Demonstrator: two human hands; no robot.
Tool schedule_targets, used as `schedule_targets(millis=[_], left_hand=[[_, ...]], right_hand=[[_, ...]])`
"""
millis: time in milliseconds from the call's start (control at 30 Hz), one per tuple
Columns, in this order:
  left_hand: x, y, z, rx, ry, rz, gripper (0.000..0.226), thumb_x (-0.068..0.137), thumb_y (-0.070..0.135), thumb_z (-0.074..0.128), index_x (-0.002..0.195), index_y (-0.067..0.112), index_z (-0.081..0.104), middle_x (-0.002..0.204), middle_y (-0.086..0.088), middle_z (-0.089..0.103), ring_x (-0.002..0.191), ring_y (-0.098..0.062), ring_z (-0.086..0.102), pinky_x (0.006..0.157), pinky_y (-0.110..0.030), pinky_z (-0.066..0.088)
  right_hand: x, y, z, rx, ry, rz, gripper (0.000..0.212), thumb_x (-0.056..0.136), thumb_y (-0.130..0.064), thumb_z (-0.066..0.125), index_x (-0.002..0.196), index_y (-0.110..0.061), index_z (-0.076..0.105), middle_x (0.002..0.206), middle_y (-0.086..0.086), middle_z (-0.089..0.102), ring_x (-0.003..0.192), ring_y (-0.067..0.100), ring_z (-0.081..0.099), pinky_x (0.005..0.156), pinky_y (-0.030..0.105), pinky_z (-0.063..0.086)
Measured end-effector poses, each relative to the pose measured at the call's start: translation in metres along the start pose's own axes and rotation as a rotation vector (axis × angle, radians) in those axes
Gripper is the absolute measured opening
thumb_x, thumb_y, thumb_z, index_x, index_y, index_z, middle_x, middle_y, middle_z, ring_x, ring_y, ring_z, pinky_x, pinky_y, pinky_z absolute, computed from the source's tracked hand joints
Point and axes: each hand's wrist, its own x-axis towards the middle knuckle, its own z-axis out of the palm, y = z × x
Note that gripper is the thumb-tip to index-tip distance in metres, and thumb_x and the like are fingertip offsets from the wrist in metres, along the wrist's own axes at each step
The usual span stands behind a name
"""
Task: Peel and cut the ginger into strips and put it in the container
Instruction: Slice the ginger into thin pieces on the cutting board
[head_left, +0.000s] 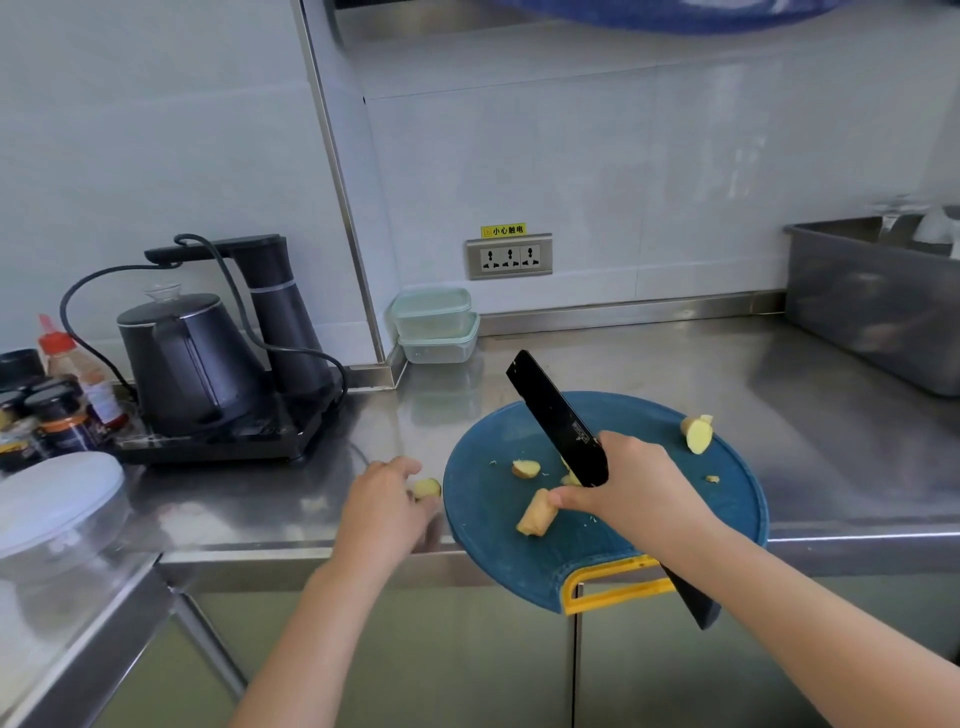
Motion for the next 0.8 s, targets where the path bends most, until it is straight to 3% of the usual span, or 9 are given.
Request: schedule_targets(millis=[67,167,233,400,467,567,633,700,800], left_hand=[[0.007,-0.002,-0.002,0.013,-0.049,-0.014,0.031,0.085,0.029,0.067,0.115,0.020,0.063,0.112,0.000,0.062,0.098,-0.015,0.057,0.078,-0.023,0.040],[0.015,-0.002,-0.006,0.007,-0.071,0.003,0.010,0.084,0.027,0.069,0.090,0.020,0.066,0.079,0.011,0.065,0.081,-0.012,0.062,0.068,-0.024,0.043],[0.020,-0.003,-0.008,0.024,-0.070,-0.002,0.015,0.085,0.029,0.066,0.076,0.018,0.065,0.065,0.010,0.067,0.076,-0.012,0.063,0.067,-0.024,0.045],[0.022,0.006,0.003,-0.065,0.040,-0.116,0.028,0.089,0.033,0.059,0.075,0.012,0.072,0.063,-0.007,0.069,0.078,-0.025,0.064,0.061,-0.028,0.045],[0.020,0.013,0.006,-0.070,0.062,-0.125,0.031,0.090,0.035,0.057,0.078,0.012,0.073,0.064,-0.008,0.069,0.071,-0.023,0.061,0.053,-0.025,0.038],[0.021,0.025,0.006,-0.234,0.133,-0.090,0.026,0.089,0.035,0.061,0.083,0.013,0.074,0.075,0.002,0.070,0.076,-0.018,0.060,0.059,-0.023,0.040],[0.022,0.042,0.011,-0.345,0.086,-0.018,0.024,0.088,0.034,0.063,0.073,0.018,0.070,0.065,0.007,0.061,0.067,-0.013,0.054,0.059,-0.019,0.040],[0.026,0.059,0.021,-0.340,-0.002,0.040,0.025,0.088,0.034,0.063,0.071,0.016,0.067,0.068,0.001,0.057,0.066,-0.015,0.051,0.063,-0.028,0.044],[0.035,0.072,0.033,-0.337,-0.090,0.021,0.024,0.088,0.033,0.065,0.094,0.010,0.067,0.085,-0.001,0.065,0.086,-0.018,0.062,0.080,-0.030,0.048]], right_hand=[[0.001,0.000,0.001,-0.024,-0.016,-0.016,0.042,0.075,-0.052,0.073,0.094,-0.021,0.052,0.085,-0.005,0.058,0.074,0.008,0.055,0.058,0.022,0.044],[0.002,0.000,0.001,-0.057,-0.031,-0.026,0.046,0.075,-0.056,0.071,0.100,-0.021,0.055,0.091,-0.004,0.059,0.080,0.010,0.057,0.064,0.024,0.048],[0.002,0.000,0.001,-0.065,-0.033,-0.027,0.047,0.075,-0.057,0.070,0.101,-0.021,0.054,0.091,-0.004,0.058,0.078,0.009,0.056,0.061,0.022,0.047],[0.001,0.002,0.002,-0.007,-0.029,-0.025,0.043,0.077,-0.056,0.068,0.099,-0.023,0.052,0.082,-0.008,0.054,0.069,0.005,0.051,0.059,0.020,0.044],[0.000,0.003,0.002,0.006,-0.039,-0.023,0.041,0.077,-0.057,0.068,0.096,-0.025,0.050,0.082,-0.008,0.055,0.069,0.005,0.052,0.058,0.020,0.044],[0.000,0.003,0.002,-0.011,-0.049,-0.017,0.041,0.078,-0.059,0.066,0.095,-0.027,0.048,0.081,-0.009,0.054,0.068,0.004,0.051,0.055,0.018,0.042],[0.001,0.003,0.003,-0.019,-0.059,-0.008,0.040,0.079,-0.061,0.064,0.095,-0.028,0.047,0.078,-0.010,0.052,0.065,0.004,0.050,0.051,0.016,0.039],[0.001,0.002,0.005,-0.032,-0.066,-0.004,0.039,0.080,-0.062,0.062,0.093,-0.028,0.045,0.076,-0.010,0.050,0.062,0.004,0.048,0.049,0.015,0.035],[0.001,0.003,0.008,-0.033,-0.044,-0.004,0.041,0.080,-0.063,0.061,0.094,-0.027,0.048,0.076,-0.009,0.052,0.063,0.005,0.050,0.049,0.017,0.037]])
